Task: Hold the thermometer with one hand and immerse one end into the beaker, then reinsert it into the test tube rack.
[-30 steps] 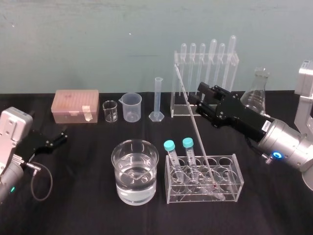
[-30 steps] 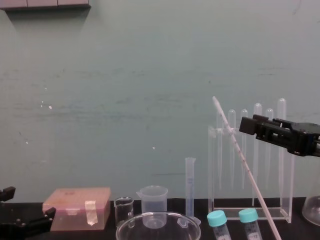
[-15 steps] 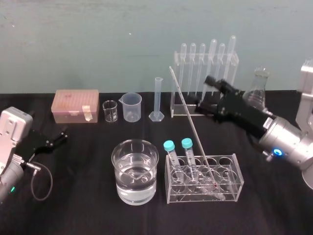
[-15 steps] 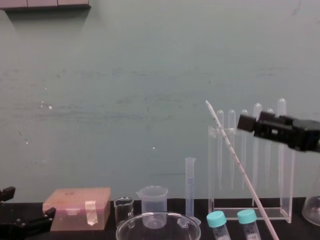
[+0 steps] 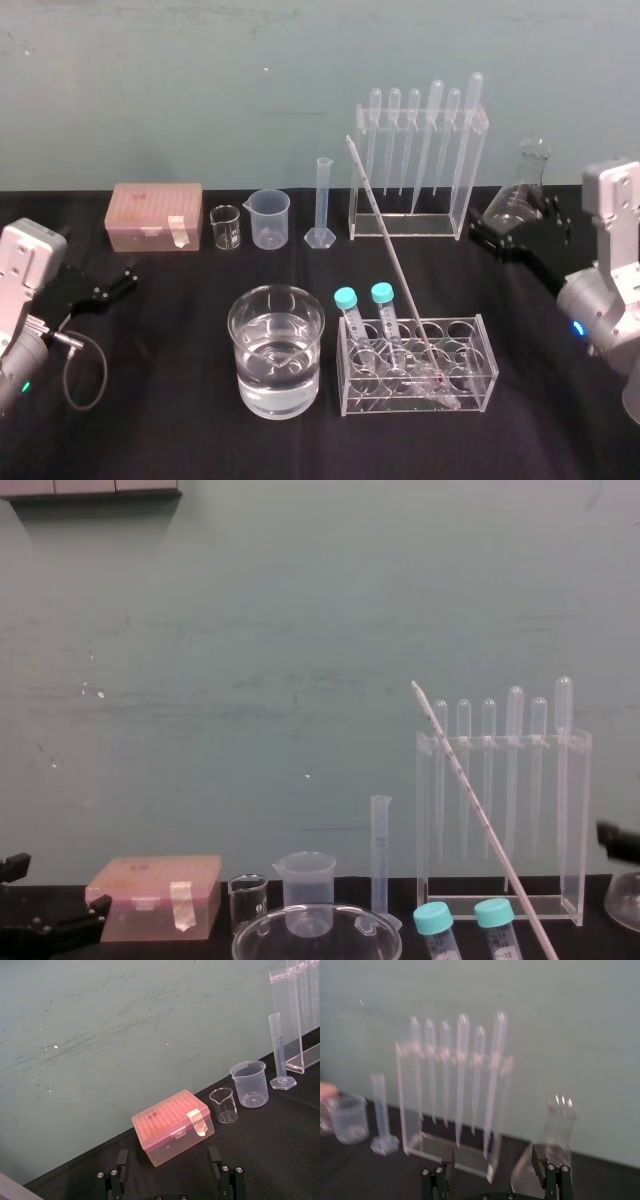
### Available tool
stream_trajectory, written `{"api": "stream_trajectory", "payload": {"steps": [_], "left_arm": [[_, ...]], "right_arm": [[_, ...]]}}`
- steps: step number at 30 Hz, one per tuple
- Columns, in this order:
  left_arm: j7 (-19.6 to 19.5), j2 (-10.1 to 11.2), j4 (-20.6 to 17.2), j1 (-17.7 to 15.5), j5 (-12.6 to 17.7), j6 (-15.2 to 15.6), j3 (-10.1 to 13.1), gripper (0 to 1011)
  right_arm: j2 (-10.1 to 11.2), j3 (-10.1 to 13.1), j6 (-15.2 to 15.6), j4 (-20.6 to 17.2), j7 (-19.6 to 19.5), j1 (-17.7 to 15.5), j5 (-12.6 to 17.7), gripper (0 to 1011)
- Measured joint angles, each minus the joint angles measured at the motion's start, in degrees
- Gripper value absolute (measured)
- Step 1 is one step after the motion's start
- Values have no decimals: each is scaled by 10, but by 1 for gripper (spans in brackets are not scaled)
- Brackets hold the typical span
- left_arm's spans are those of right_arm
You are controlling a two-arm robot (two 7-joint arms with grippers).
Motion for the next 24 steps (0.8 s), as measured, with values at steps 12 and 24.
{"api": "stream_trajectory", "payload": {"steps": [12, 24], "left_arm": [[0, 0, 0, 0, 0, 0, 0, 1008], [0, 0, 0, 0, 0, 0, 0, 1008]], "right_arm": [[-1, -2, 8, 5, -11, -2, -11, 1003], [-1, -1, 4, 3, -9, -1, -8, 1003]]}}
